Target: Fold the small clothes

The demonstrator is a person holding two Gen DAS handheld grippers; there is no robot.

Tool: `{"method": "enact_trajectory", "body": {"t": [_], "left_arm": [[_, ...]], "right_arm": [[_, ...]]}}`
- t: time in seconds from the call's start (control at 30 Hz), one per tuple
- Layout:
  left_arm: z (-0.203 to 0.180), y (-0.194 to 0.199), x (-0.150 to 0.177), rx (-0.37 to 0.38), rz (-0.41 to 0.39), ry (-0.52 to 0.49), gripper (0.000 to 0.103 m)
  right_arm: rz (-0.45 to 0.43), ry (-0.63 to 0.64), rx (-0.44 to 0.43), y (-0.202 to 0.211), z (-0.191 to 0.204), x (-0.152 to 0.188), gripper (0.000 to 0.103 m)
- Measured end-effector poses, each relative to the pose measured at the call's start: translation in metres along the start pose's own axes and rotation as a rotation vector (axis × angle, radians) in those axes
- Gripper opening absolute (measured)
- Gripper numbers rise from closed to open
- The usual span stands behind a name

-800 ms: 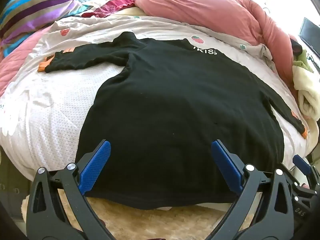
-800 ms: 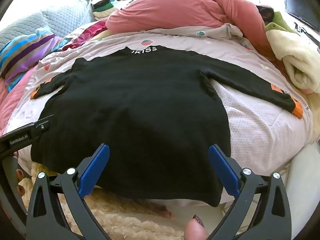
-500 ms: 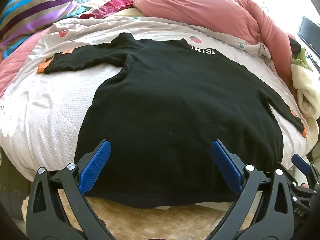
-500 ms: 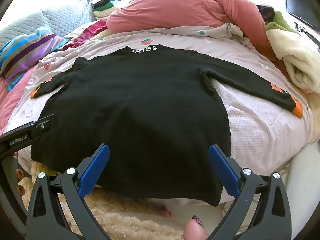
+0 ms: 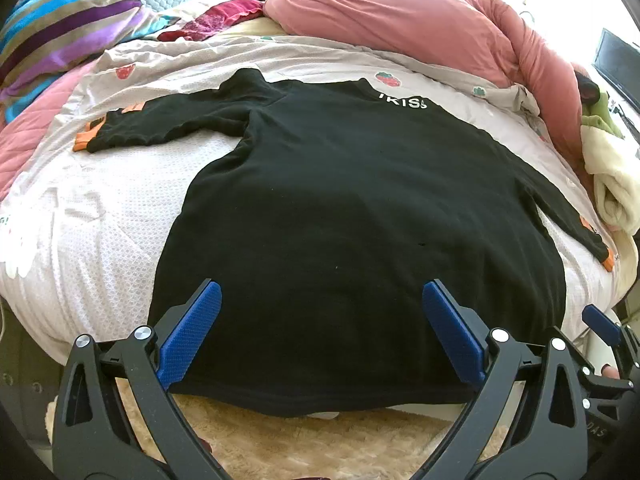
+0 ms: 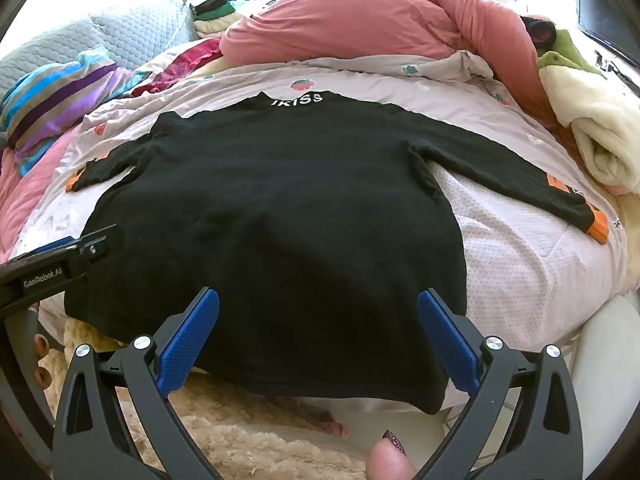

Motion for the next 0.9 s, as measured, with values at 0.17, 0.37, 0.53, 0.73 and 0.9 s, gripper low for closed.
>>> {"method": "enact_trajectory", "body": {"t": [0.17,0.37,0.53,0.73,0.9], "left_arm": [[0.0004,-0.0009,-0.0001,-0.003,-0.001,-0.001,0.095],[0.0007,-0.0011,0.0004,-0.002,-0.001,-0.004,0.095],[0.0009,-0.0009,-0.0001,-0.002,0.001,-0.003,0.095],[0.0011,-0.0012,-0.0005,0.003,0.003,0.003,0.095],[0.0010,-0.0002,0.0001,0.002,0.000,0.001,0.095]], "right_arm": [[-0.002,-0.002,-0.002,-0.0002,0.0030,-0.0002,0.099],[0.007,-0.006,-0.006,-0.0023,0.0008,0.0001,0.099],[0.009,-0.007,-0.007,-0.0026,0.0010,0.0006,0.099],[0.015,-0.011,-0.008,-0.0047,0.0012,0.0004,0.099],[0.010,-0.014,-0.006,-0.0038,0.0013,0.0004,0.099]]}}
Point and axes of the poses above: each gripper's, at about its wrist camera, not at the fingertips, and y roughly against the way its jaws point, z to its left, x to its underside, the point moved 1 cm from there along -y, roughly the way its jaws point, and after that the axes turned 9 degrees about z, right-handed, at the moved point
